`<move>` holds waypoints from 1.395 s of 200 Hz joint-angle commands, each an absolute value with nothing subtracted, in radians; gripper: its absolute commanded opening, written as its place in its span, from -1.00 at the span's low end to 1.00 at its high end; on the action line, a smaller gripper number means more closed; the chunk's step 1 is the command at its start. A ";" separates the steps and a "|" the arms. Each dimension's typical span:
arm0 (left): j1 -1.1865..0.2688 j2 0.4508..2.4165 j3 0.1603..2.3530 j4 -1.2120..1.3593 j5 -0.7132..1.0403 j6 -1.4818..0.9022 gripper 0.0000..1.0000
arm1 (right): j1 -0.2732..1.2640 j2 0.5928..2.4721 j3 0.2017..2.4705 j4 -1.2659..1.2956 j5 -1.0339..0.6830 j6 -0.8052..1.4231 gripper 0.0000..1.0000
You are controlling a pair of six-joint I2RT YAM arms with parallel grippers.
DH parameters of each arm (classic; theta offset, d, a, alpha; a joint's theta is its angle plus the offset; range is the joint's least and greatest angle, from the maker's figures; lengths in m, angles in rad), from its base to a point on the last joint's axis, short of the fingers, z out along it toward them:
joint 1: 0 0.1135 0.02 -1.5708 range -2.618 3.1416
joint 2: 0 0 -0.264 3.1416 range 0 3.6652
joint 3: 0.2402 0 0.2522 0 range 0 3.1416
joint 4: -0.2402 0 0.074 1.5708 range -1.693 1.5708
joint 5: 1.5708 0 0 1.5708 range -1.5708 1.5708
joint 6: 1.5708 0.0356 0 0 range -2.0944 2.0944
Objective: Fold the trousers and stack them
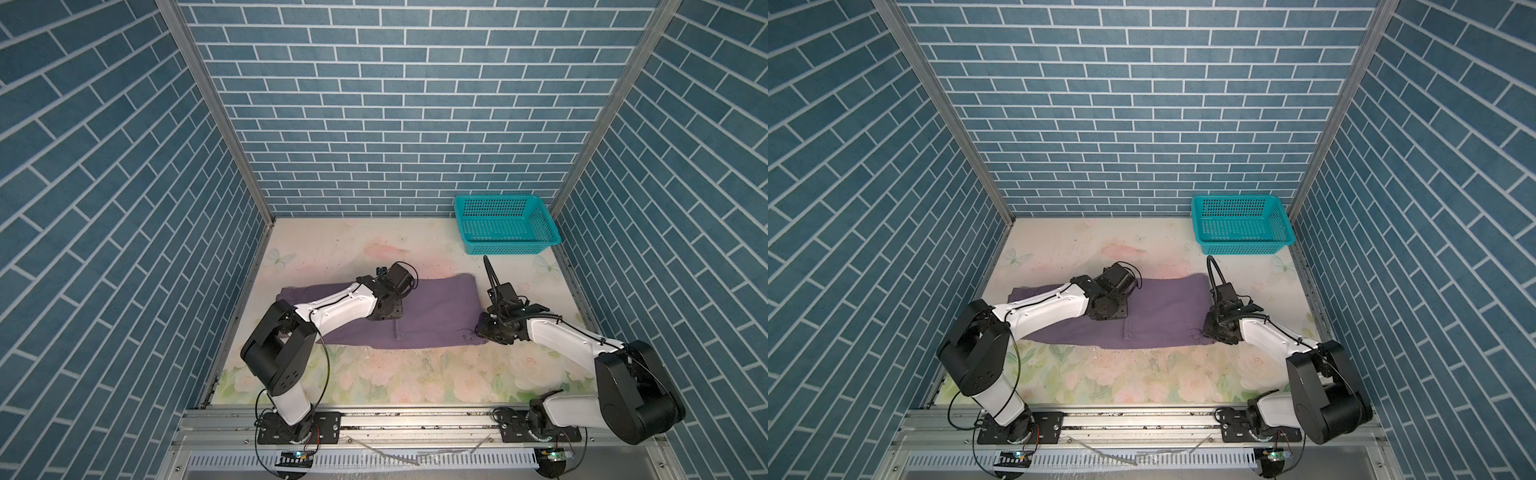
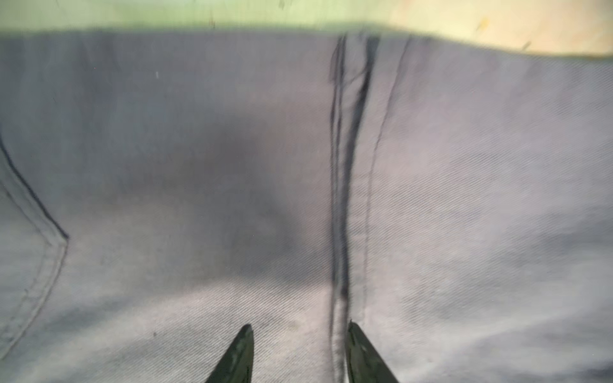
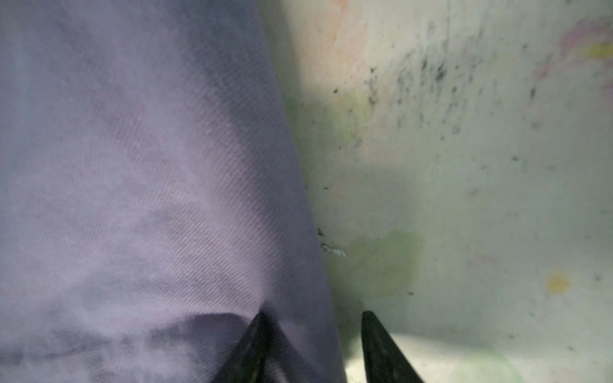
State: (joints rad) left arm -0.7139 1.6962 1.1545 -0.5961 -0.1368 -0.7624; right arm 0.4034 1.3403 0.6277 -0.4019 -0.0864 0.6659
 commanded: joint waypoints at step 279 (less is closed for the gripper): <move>-0.413 1.237 0.919 -0.710 -0.122 -0.691 -0.10 | 0.050 0.987 0.895 -0.746 0.072 0.513 -1.00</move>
